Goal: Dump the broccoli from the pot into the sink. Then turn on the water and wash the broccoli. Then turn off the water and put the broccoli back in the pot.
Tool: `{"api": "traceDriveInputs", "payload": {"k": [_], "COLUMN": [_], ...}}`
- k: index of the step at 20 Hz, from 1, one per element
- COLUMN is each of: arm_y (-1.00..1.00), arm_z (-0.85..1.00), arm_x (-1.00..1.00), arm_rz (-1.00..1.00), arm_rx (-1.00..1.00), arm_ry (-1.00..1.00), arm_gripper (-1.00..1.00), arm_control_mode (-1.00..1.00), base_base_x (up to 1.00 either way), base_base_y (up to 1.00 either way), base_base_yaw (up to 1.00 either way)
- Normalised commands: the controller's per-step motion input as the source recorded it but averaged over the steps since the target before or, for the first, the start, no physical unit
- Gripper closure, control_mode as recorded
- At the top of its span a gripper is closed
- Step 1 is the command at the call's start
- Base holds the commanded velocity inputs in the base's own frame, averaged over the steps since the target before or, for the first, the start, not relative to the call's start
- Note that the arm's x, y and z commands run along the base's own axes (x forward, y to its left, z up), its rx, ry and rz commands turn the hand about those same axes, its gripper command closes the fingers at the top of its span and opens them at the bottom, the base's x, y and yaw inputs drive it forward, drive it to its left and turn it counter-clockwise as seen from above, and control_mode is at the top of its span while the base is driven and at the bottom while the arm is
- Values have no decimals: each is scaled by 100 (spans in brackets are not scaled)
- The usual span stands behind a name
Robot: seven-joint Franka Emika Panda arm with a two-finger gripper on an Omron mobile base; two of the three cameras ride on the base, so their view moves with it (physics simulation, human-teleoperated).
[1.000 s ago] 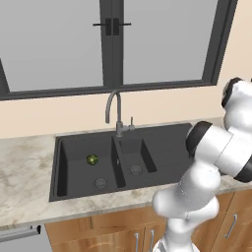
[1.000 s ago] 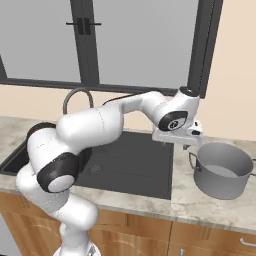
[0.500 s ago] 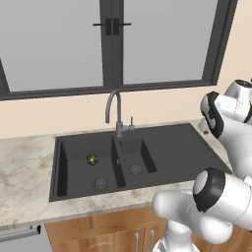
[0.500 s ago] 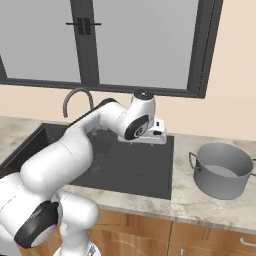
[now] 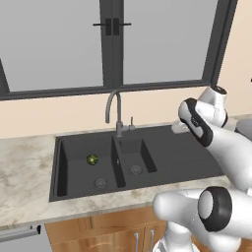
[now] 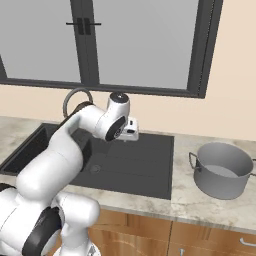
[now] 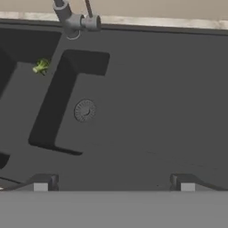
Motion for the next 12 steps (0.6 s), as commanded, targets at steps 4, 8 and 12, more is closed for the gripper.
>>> {"api": "traceDriveInputs", "payload": {"k": [4,8,12], "arm_y": [64,47,37], "arm_z": [0,0,0], "arm_x": [44,56,71], "arm_rz": [4,0,0], "arm_rx": [12,7,2], "arm_ry": [0,0,0], "arm_gripper": [-100,-100,-100], "arm_control_mode": [-100,-100,-100], "base_base_x": [0,0,0], "base_base_y": [0,0,0], "base_base_yaw": [0,0,0]}}
